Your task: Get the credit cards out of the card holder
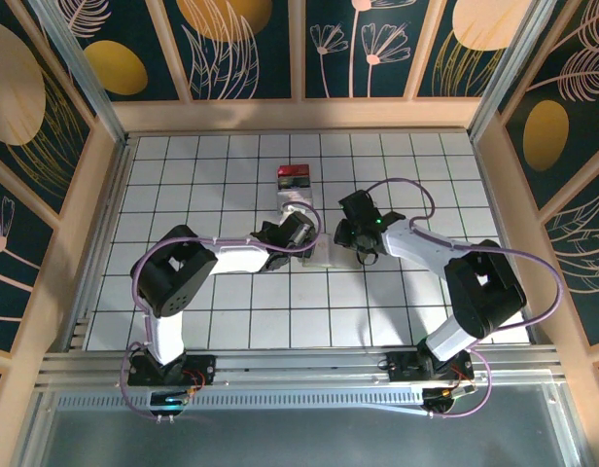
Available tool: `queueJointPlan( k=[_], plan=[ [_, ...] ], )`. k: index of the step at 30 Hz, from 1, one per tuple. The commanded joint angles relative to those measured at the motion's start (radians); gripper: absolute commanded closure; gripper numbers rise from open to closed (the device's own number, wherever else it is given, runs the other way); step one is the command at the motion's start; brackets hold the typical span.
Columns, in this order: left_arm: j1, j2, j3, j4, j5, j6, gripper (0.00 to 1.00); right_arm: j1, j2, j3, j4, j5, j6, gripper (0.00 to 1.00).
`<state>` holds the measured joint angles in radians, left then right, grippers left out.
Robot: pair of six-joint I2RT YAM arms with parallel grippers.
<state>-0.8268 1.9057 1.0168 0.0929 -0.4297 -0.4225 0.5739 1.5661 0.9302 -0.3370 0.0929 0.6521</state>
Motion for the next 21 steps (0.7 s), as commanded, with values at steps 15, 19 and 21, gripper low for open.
queueJointPlan(
  k=[15, 19, 21],
  plan=[
    [0.002, 0.028, -0.011, -0.018, 0.007, -0.036, 0.01, -0.055, 0.065, -0.019, 0.080, -0.112, -0.061, 0.54],
    [0.003, 0.032, -0.013, -0.022, 0.002, -0.036, 0.01, -0.064, 0.053, -0.020, 0.069, -0.093, -0.075, 0.47],
    [0.003, 0.030, -0.014, -0.023, 0.000, -0.037, 0.01, -0.069, 0.059, -0.022, 0.075, -0.101, -0.078, 0.45]
  ],
)
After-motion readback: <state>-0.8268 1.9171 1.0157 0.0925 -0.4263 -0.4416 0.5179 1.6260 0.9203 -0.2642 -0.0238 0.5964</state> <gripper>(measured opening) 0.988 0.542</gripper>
